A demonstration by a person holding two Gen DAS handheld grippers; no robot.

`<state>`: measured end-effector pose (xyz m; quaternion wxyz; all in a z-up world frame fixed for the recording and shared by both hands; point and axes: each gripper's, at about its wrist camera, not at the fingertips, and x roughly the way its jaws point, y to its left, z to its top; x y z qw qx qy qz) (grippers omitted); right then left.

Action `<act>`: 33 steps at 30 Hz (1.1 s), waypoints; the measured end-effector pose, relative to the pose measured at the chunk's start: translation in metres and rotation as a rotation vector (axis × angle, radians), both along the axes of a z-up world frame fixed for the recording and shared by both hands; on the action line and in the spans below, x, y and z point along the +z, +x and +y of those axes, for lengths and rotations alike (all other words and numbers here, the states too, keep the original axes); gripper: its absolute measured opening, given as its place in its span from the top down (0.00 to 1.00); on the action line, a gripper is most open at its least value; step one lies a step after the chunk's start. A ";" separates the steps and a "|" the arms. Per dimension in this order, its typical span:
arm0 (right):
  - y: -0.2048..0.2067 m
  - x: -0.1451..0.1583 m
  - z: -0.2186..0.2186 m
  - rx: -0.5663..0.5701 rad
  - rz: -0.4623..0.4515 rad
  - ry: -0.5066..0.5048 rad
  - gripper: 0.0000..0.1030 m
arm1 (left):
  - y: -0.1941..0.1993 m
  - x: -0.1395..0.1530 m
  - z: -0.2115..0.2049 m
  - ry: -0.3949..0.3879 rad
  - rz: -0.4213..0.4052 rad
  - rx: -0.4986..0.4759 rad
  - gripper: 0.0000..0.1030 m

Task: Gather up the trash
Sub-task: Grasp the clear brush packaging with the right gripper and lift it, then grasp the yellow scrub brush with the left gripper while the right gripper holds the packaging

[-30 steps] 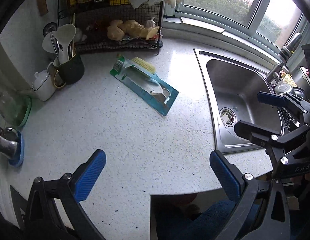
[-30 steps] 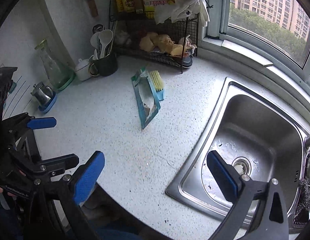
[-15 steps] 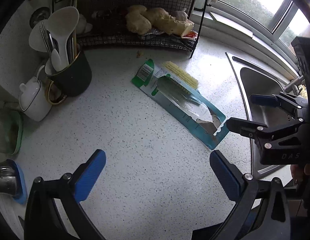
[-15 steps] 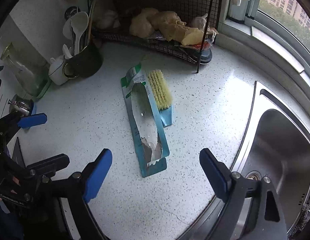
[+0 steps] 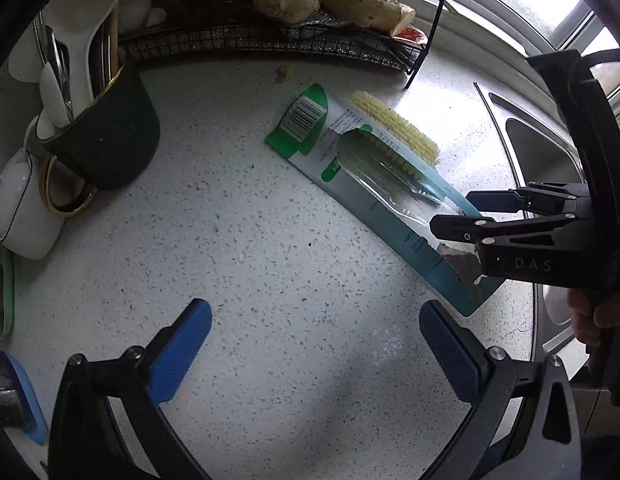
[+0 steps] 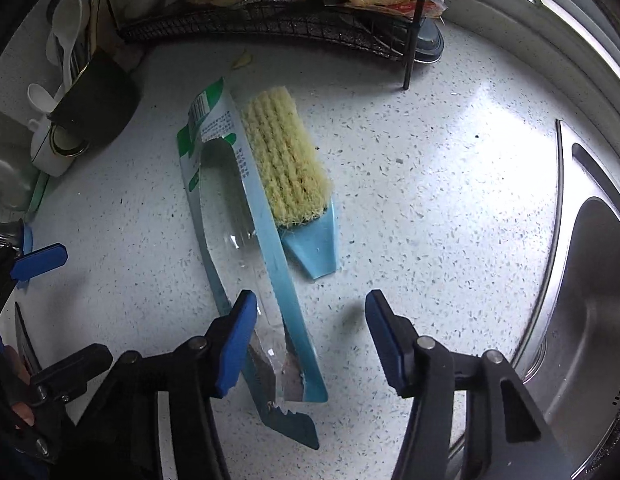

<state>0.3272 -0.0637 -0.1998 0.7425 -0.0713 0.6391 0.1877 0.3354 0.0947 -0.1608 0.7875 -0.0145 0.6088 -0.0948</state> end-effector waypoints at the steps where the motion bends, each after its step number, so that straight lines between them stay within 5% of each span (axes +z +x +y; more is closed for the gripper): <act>1: 0.000 0.001 0.001 0.004 0.004 0.007 0.57 | 0.001 0.000 0.002 -0.002 0.000 -0.001 0.00; 4: -0.001 0.003 0.006 0.007 0.022 0.041 0.75 | 0.003 -0.001 0.004 -0.009 0.001 -0.003 0.00; 16: -0.042 0.023 0.005 0.039 -0.004 0.112 0.93 | 0.000 0.008 0.009 -0.026 -0.008 0.000 0.00; 27: -0.087 0.085 -0.064 -0.052 -0.112 0.116 0.93 | 0.009 0.033 -0.027 -0.063 -0.041 -0.034 0.00; 33: -0.080 0.090 -0.111 -0.171 -0.145 0.058 0.93 | 0.033 0.025 -0.062 -0.054 -0.017 -0.039 0.00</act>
